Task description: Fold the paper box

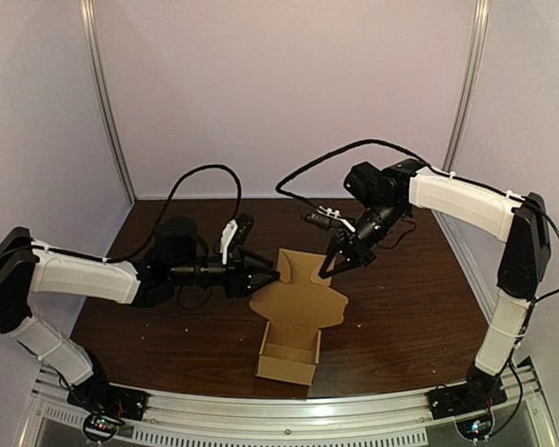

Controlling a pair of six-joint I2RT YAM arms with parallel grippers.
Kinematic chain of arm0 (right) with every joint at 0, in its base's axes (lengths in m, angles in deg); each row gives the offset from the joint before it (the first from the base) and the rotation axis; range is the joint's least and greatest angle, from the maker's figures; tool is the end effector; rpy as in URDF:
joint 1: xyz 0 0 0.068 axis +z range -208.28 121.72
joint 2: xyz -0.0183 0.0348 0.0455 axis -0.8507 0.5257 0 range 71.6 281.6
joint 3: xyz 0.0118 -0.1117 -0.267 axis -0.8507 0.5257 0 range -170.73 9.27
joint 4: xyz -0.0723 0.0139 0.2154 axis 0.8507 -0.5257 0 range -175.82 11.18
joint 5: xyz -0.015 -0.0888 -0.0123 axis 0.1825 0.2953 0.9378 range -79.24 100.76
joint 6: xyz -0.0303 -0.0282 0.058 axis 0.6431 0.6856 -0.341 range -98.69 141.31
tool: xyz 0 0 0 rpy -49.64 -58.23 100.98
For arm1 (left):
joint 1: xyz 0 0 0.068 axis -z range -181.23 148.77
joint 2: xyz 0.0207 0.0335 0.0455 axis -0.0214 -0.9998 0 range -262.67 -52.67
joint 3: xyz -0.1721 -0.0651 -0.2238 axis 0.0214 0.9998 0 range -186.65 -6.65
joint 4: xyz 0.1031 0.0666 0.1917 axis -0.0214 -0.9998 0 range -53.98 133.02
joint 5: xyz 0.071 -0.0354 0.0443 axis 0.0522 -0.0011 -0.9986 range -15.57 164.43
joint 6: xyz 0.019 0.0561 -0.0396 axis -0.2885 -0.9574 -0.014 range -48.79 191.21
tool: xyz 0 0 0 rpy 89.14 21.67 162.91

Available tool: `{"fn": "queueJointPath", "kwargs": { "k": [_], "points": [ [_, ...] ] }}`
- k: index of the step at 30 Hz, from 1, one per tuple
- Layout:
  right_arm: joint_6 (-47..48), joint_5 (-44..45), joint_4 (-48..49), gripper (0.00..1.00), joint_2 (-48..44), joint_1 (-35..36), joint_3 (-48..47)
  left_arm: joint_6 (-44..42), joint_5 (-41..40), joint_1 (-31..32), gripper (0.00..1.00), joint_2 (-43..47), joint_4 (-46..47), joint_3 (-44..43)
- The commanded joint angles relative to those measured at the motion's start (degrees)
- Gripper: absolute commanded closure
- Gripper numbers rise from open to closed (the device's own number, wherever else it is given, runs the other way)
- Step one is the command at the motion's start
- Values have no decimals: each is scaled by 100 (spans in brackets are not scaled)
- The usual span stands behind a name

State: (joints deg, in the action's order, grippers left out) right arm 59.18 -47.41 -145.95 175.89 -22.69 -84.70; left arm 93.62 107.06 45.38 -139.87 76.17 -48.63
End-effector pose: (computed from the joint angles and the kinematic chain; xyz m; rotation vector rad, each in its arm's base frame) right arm 0.2378 0.2314 0.3055 -1.6567 1.9582 1.4183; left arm 0.1944 -0.2515 0.2630 0.8430 1.7741 -1.3367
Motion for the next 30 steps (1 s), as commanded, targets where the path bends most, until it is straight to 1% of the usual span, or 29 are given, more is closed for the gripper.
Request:
{"fn": "queueJointPath", "kwargs": {
  "k": [1,3,4,8,12,14,18,25,30],
  "points": [
    [-190,16,9,100,-386,-102,-126,-572,-1717,19,40,1020,-571,725],
    [-217,-29,-25,100,-436,-127,-130,-625,-1934,34,35,1221,-505,1047],
    [-236,-40,-23,100,-447,-131,-130,-621,-1923,38,34,1248,-450,1141],
    [-474,-59,144,100,-517,-140,-109,-624,-1674,124,33,975,-298,1180],
    [-693,31,331,100,-584,-158,-75,-497,-1173,193,33,540,144,1095],
    [-773,94,368,100,-591,-162,-86,-461,-1048,199,39,382,323,1030],
    [-1167,291,693,100,-656,-167,43,-361,-975,207,54,210,487,856],
    [-1344,411,784,100,-613,-171,71,-308,-1158,208,66,236,724,761],
    [-1494,492,886,100,-578,-182,89,-275,-1292,215,73,295,728,735]
  ]
}}
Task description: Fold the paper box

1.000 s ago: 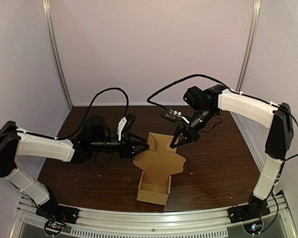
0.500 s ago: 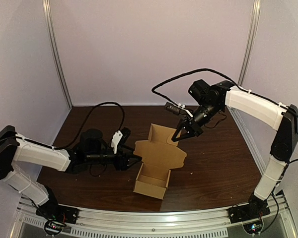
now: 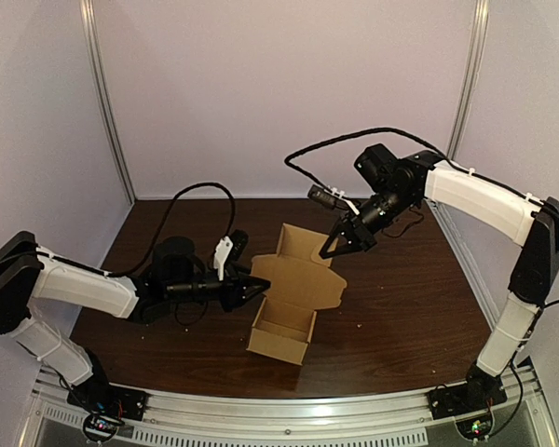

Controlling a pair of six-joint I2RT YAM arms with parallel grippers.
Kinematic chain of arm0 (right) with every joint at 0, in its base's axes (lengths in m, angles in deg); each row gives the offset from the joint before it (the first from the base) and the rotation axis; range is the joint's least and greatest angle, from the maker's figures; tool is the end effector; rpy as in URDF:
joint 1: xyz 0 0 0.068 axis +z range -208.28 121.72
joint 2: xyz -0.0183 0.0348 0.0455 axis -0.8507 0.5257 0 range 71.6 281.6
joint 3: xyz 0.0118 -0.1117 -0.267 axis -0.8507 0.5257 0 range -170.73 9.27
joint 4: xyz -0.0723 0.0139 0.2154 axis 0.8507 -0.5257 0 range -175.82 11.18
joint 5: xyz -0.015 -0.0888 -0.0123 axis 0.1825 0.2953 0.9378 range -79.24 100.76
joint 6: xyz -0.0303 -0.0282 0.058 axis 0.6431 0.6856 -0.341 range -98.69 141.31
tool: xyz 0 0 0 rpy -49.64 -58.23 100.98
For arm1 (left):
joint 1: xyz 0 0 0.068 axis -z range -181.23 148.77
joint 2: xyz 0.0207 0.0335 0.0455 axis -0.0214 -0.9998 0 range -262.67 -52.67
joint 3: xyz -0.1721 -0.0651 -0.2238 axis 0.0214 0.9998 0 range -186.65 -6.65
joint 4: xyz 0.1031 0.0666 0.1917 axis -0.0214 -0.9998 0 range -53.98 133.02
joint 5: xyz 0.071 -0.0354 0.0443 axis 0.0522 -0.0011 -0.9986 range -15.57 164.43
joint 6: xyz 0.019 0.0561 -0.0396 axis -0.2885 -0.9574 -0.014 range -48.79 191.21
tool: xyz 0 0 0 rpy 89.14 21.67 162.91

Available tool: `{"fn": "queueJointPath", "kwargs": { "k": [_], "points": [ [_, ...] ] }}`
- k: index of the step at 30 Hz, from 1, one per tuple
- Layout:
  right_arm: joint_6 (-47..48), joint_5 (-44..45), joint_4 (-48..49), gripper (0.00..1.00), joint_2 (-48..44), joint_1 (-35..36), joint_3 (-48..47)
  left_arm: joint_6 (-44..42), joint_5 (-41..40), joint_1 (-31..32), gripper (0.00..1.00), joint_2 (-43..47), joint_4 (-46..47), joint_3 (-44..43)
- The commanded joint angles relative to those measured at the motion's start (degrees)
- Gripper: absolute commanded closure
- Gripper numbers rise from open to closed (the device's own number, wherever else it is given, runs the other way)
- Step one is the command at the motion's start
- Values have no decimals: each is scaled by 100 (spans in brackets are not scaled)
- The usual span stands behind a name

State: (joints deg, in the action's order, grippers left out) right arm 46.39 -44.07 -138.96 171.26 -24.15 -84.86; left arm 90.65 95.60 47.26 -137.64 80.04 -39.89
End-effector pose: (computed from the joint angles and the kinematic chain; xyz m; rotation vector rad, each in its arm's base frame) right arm 0.2420 0.2219 0.3324 -1.4733 2.0287 1.3309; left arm 0.1804 -0.2356 0.2346 0.7626 1.8209 -1.1447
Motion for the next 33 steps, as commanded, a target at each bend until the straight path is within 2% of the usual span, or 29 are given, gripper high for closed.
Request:
{"fn": "queueJointPath", "kwargs": {
  "k": [1,4,9,13,19,24,27,33],
  "points": [
    [-274,170,222,100,-106,-30,113,18,-236,41,77,120,307,-159],
    [-609,183,442,100,-72,-55,158,-102,-787,179,85,254,-25,-257],
    [-1145,74,819,100,132,-63,114,-347,-2207,679,85,404,-379,-450],
    [-1352,248,868,100,349,-73,-114,-400,-2887,965,85,326,-507,-635],
    [-1577,500,990,100,457,-183,-211,-379,-3108,1070,85,278,-832,-781],
    [-1646,577,1068,100,448,-313,-149,-414,-3743,1069,90,594,-1344,-730],
    [-1667,482,1106,100,449,-311,-107,-455,-3970,1067,88,722,-1426,-667],
    [-1807,225,1040,100,583,-310,-239,-568,-3535,1070,92,490,-1154,-745]
  ]
}}
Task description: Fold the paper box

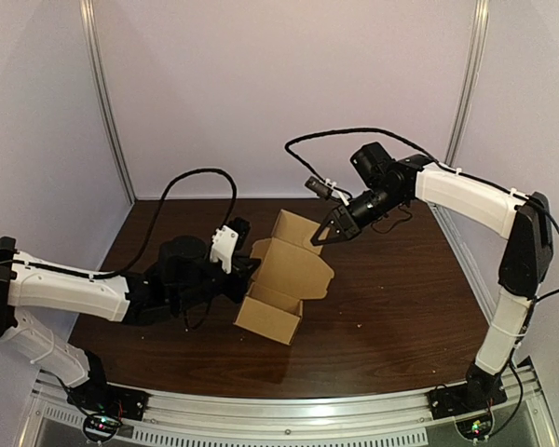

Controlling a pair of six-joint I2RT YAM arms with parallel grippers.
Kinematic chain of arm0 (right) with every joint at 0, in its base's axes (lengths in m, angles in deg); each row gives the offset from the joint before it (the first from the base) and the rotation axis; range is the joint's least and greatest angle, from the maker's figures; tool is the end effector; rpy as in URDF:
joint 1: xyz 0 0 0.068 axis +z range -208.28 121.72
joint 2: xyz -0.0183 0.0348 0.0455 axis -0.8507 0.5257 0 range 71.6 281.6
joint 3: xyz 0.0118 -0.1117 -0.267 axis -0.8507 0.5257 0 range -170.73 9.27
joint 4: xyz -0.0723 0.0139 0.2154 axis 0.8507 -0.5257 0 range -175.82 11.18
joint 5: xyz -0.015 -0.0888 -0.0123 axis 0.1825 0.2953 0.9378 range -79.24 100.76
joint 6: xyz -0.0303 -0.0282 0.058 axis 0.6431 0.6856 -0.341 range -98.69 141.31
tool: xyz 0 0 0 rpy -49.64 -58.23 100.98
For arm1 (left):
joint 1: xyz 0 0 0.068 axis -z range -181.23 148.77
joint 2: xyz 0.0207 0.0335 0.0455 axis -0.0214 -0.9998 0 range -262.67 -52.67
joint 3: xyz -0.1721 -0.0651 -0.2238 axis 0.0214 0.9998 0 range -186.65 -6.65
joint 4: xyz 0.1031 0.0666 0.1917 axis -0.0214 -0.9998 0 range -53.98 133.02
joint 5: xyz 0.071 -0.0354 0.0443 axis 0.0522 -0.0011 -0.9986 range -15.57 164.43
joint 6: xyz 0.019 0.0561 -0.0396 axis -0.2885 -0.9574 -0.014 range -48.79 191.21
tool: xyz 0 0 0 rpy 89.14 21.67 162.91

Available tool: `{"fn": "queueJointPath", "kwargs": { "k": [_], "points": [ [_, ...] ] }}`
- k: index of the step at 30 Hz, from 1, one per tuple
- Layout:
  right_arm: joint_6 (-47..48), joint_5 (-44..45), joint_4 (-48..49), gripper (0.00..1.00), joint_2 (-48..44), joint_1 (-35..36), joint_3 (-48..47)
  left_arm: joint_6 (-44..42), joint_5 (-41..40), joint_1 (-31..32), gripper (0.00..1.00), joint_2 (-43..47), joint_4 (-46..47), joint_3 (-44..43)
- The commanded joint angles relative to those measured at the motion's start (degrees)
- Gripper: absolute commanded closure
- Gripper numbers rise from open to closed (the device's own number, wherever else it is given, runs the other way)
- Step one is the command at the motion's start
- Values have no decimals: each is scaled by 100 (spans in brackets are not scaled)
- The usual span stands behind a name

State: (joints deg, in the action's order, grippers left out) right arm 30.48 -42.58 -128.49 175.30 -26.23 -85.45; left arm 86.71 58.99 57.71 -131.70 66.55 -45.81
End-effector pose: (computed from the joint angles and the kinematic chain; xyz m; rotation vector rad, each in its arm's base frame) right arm 0.2790 0.2302 0.3206 -1.1957 2.1898 1.3539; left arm 0.1632 -0.2404 0.2655 0.5203 1.8240 -0.6509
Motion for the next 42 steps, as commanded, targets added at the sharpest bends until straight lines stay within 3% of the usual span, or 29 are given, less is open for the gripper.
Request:
{"fn": "queueJointPath", "kwargs": {
  "k": [1,4,10,13,19,23,27,34,38,42],
  "points": [
    [-255,40,-9,100,187,-103,-193,-205,293,22,92,-176,253,-187],
    [-420,70,49,100,215,-103,-206,-318,761,29,91,-354,393,-296],
    [-343,395,-7,100,223,-108,-188,-653,1468,36,75,-419,448,-381],
    [-119,457,-94,100,199,-106,-175,-800,1128,27,65,-85,144,-304],
    [1065,310,-688,100,41,-118,-248,-962,-90,-12,31,1177,-1021,-22],
    [1778,138,-904,100,-189,-112,-123,-468,28,-546,22,1829,-1254,410],
    [2137,-249,-1252,100,-233,-101,-275,305,1872,-1632,33,1410,-861,736],
    [3069,-503,-2284,100,-102,60,-532,-60,3062,-1658,37,295,-718,78],
    [2779,-462,-2004,100,-129,71,-418,-183,4107,-1651,38,-190,-481,-189],
    [2616,-472,-1850,100,-102,73,-425,-143,4554,-1652,38,-424,36,-97]
  ]
}}
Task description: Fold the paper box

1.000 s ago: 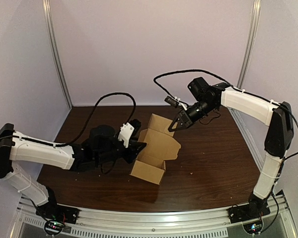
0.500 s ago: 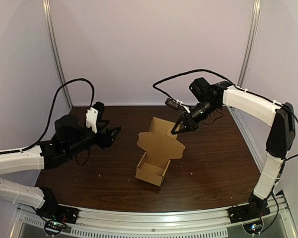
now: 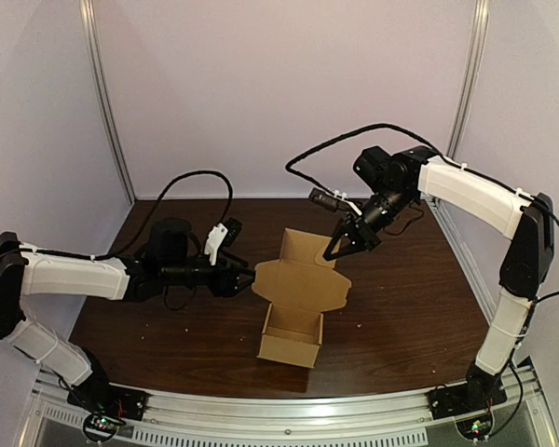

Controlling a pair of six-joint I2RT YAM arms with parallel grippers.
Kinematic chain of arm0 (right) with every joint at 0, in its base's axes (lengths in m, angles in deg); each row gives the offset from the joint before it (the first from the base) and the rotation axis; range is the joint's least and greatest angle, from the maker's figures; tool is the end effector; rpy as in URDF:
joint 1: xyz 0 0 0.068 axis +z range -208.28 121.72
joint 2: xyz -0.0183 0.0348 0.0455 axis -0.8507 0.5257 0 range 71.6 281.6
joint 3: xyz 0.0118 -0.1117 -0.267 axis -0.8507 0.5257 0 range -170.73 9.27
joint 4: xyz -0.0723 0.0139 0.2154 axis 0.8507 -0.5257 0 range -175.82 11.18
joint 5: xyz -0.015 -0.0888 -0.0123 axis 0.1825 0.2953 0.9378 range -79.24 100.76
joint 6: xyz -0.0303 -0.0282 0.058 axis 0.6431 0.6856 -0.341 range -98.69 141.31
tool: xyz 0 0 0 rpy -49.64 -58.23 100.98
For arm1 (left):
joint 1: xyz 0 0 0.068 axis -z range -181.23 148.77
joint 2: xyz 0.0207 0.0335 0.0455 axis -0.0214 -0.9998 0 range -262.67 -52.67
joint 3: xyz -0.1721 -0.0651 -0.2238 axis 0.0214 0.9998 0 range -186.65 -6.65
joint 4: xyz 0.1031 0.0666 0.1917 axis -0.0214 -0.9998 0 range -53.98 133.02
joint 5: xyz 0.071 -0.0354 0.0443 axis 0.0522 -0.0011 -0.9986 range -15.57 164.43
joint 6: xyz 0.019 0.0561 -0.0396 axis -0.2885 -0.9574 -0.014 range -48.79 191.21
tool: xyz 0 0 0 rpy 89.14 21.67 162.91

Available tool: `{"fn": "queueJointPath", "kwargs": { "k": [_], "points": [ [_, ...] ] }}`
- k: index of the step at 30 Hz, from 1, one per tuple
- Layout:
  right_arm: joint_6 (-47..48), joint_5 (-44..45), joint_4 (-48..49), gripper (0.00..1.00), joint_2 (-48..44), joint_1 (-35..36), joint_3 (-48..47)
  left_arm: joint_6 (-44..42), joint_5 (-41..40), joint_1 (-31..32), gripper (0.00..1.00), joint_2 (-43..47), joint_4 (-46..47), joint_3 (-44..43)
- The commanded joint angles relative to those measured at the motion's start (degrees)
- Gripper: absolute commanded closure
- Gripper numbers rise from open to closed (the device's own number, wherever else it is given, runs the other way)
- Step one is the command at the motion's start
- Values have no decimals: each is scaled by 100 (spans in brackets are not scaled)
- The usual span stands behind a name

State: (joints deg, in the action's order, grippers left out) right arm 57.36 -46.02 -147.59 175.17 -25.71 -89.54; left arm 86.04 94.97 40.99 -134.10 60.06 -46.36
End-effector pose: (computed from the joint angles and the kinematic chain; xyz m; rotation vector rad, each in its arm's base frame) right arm 0.2507 0.2183 0.3278 -1.5803 1.9665 1.3478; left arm 0.2016 -0.2105 0.2440 0.7343 1.9833 -0.9773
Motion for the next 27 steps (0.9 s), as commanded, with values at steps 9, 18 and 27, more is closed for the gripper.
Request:
{"fn": "queueJointPath", "kwargs": {
  "k": [9,18,27],
  "points": [
    [-403,213,419,100,-76,29,83,273,1937,23,38,-422,1272,-193],
    [-382,-48,514,100,-196,71,271,667,2317,162,39,-959,1827,-408],
    [-302,195,601,100,-356,143,386,1207,2565,366,41,-1482,2289,-745]
  ]
}}
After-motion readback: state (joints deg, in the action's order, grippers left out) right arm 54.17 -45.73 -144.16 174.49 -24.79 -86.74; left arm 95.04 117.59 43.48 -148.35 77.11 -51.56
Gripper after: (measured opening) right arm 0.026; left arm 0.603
